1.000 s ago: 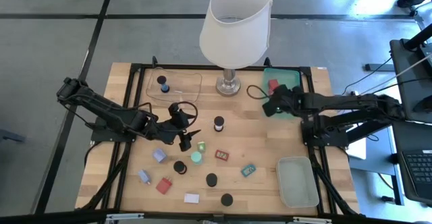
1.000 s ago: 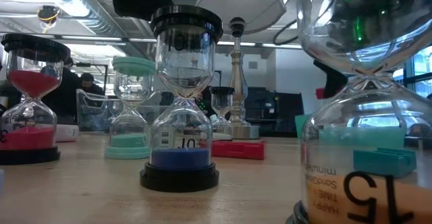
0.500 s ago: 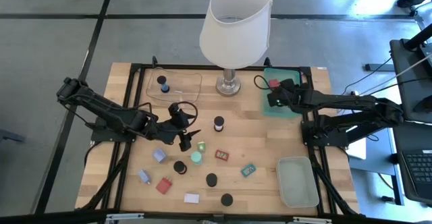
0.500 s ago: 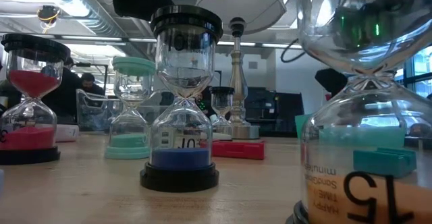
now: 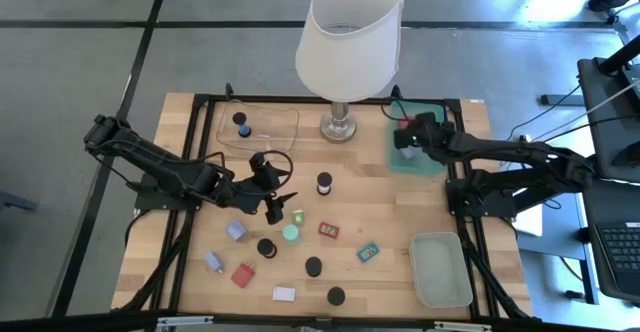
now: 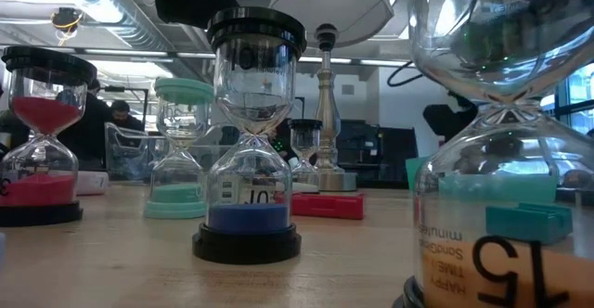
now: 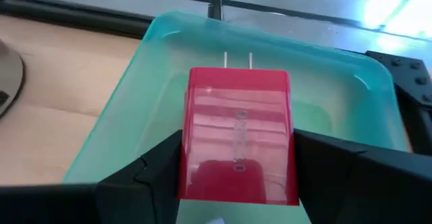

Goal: Pick & Place Office items
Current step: Put the top red charger adapter into the green bin

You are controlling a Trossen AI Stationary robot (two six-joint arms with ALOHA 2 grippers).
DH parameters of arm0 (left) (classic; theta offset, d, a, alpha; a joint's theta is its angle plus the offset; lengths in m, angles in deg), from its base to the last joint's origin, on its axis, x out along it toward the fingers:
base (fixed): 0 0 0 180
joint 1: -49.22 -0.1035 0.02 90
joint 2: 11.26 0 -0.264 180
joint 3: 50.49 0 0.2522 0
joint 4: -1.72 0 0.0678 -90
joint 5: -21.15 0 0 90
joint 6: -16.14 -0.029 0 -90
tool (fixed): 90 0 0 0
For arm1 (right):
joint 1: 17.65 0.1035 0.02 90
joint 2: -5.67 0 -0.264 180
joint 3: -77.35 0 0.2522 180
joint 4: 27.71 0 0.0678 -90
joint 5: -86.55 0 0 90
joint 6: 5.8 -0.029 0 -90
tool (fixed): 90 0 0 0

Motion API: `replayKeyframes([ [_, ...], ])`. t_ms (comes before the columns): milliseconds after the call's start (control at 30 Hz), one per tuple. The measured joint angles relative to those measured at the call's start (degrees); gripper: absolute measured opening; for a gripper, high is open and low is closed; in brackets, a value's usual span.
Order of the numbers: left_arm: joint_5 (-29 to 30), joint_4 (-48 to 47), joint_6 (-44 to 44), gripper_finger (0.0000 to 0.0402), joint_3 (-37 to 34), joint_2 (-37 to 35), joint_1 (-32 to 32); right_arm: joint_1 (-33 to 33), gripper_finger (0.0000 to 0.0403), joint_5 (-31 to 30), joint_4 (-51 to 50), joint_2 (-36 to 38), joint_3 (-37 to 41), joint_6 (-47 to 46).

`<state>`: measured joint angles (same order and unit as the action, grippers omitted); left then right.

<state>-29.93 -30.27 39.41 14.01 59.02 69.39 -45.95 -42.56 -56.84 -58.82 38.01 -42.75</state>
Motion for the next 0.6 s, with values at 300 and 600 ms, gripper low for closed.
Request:
replayKeyframes([
  [300, 0.0, 0.0, 0.0, 0.0278, 0.0, 0.0, 0.0, -2.2, 0.0213, 0.6, 8.8, -9.6, 0.0, 0.0],
  [600, 0.0, 0.0, 0.0, 0.0278, 0.0, 0.0, 0.0, -5.1, 0.0215, 1.5, 14.9, -15.0, 0.0, 0.3],
])
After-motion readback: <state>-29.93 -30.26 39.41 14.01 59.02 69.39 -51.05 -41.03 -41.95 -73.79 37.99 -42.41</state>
